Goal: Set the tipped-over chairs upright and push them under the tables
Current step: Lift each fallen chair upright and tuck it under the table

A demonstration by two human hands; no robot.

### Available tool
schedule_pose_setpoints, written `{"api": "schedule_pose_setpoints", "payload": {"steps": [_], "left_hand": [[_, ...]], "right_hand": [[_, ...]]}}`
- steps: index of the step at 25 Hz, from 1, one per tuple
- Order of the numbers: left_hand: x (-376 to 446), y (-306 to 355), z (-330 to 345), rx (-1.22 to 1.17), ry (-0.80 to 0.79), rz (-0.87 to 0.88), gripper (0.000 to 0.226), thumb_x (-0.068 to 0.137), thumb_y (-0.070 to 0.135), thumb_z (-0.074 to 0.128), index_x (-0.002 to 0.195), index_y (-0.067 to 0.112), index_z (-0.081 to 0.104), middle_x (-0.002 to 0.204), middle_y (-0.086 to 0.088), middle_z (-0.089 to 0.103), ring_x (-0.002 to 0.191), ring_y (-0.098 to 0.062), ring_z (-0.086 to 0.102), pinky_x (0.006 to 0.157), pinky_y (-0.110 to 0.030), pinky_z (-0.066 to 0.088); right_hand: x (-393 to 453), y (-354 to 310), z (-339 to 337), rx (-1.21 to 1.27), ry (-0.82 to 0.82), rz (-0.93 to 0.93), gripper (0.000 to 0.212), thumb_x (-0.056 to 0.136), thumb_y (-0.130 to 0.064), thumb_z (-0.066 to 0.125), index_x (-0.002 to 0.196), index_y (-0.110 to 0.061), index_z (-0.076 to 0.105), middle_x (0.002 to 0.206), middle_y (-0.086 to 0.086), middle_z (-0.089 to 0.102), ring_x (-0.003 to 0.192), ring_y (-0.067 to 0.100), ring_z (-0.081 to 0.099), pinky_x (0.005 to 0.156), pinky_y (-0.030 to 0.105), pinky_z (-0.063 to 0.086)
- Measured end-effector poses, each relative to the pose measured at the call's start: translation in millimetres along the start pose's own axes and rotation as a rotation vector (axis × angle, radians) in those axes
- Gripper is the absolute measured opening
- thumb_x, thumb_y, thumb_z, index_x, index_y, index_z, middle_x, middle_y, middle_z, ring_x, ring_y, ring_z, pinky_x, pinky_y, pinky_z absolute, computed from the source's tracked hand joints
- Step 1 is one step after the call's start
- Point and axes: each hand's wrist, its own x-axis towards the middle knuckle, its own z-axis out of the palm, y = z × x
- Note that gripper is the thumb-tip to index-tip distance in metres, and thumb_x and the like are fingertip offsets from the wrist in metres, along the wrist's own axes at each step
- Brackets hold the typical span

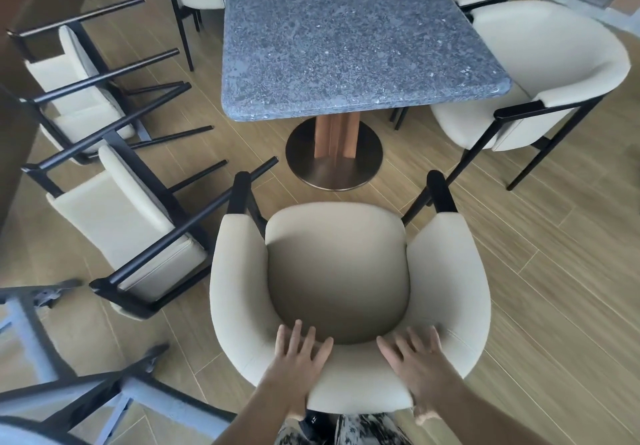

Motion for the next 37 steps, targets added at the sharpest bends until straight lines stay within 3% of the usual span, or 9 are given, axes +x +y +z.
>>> {"api": "schedule_pose_setpoints", "payload": {"steps": [4, 7, 12, 14, 16, 19, 22, 25, 37], "left_hand": [[7, -7, -5, 0.025, 0.003, 0.083, 0.127, 0.075, 0.041, 0.083, 0.158, 0.013, -0.008, 0.161, -0.024, 0.016, 0.147, -0.047, 0.017, 0.116, -0.068, 0.010], [16, -10, -10, 0.068, 0.035, 0.149, 0.123, 0.072, 0.042, 0.084, 0.156, 0.005, 0.002, 0.141, -0.024, 0.043, 0.126, -0.044, 0.043, 0.108, -0.064, 0.025], [21, -12, -7, 0.138, 0.017, 0.154, 0.090, 0.082, 0.029, 0.075, 0.148, 0.001, 0.020, 0.130, -0.024, 0.054, 0.116, -0.042, 0.054, 0.098, -0.054, 0.034], [27, -12, -9, 0.142, 0.004, 0.128, 0.068, 0.093, 0.013, 0.057, 0.149, 0.000, 0.022, 0.137, -0.026, 0.052, 0.122, -0.045, 0.052, 0.100, -0.056, 0.032], [30, -17, -21, 0.117, -0.027, 0.148, 0.058, 0.094, 0.005, 0.049, 0.147, 0.001, 0.025, 0.138, -0.026, 0.052, 0.121, -0.048, 0.053, 0.099, -0.056, 0.034], [26, -34, -52, 0.069, -0.020, 0.179, 0.063, 0.086, 0.009, 0.065, 0.140, 0.001, 0.032, 0.128, -0.025, 0.057, 0.112, -0.046, 0.058, 0.081, -0.047, 0.037], [23, -54, -89, 0.048, 0.016, 0.209, 0.079, 0.069, 0.031, 0.082, 0.128, 0.006, 0.037, 0.112, -0.018, 0.062, 0.099, -0.040, 0.064, 0.073, -0.042, 0.044], [28, -69, -115, 0.057, 0.004, 0.186, 0.080, 0.059, 0.041, 0.085, 0.117, 0.011, 0.039, 0.099, -0.015, 0.063, 0.090, -0.038, 0.065, 0.073, -0.040, 0.050], [61, -75, -162, 0.025, -0.021, 0.180, 0.080, 0.054, 0.045, 0.085, 0.112, 0.013, 0.042, 0.093, -0.013, 0.063, 0.086, -0.037, 0.065, 0.074, -0.043, 0.058]], "right_hand": [[0, 16, 8, 0.018, 0.089, -0.078, 0.124, 0.074, -0.029, 0.082, 0.158, -0.018, -0.008, 0.166, 0.014, -0.005, 0.153, 0.035, -0.004, 0.111, 0.072, -0.007], [2, 19, 4, -0.030, 0.100, -0.074, 0.112, 0.076, -0.022, 0.077, 0.157, -0.015, 0.000, 0.153, 0.014, 0.027, 0.141, 0.033, 0.026, 0.111, 0.072, 0.003], [-1, 14, -12, 0.021, 0.110, -0.102, 0.094, 0.063, -0.017, 0.083, 0.144, -0.013, 0.036, 0.126, 0.016, 0.054, 0.117, 0.029, 0.053, 0.103, 0.077, 0.021], [-7, 18, -20, 0.023, 0.227, -0.031, 0.085, 0.018, -0.025, 0.086, 0.102, -0.017, 0.074, 0.078, 0.008, 0.068, 0.071, 0.018, 0.067, 0.073, 0.071, 0.052], [-8, 23, -21, -0.025, 0.388, -0.044, 0.069, 0.004, -0.017, 0.065, 0.072, -0.020, 0.075, 0.053, 0.002, 0.060, 0.047, 0.015, 0.060, 0.054, 0.062, 0.056], [-1, 39, -51, -0.064, 0.274, -0.054, 0.076, 0.022, -0.013, 0.073, 0.098, -0.016, 0.071, 0.071, 0.009, 0.068, 0.067, 0.019, 0.068, 0.070, 0.067, 0.052], [0, 58, -89, -0.041, 0.224, -0.034, 0.074, 0.030, -0.024, 0.089, 0.100, -0.017, 0.070, 0.072, 0.006, 0.070, 0.065, 0.019, 0.070, 0.067, 0.060, 0.055], [7, 77, -109, 0.033, 0.021, -0.157, 0.084, 0.066, -0.014, 0.083, 0.134, -0.011, 0.034, 0.112, 0.013, 0.064, 0.109, 0.033, 0.063, 0.100, 0.063, 0.038], [22, 131, -126, -0.049, 0.118, -0.185, 0.079, 0.061, -0.031, 0.089, 0.116, -0.011, 0.035, 0.090, 0.010, 0.068, 0.089, 0.031, 0.068, 0.081, 0.047, 0.045]]}}
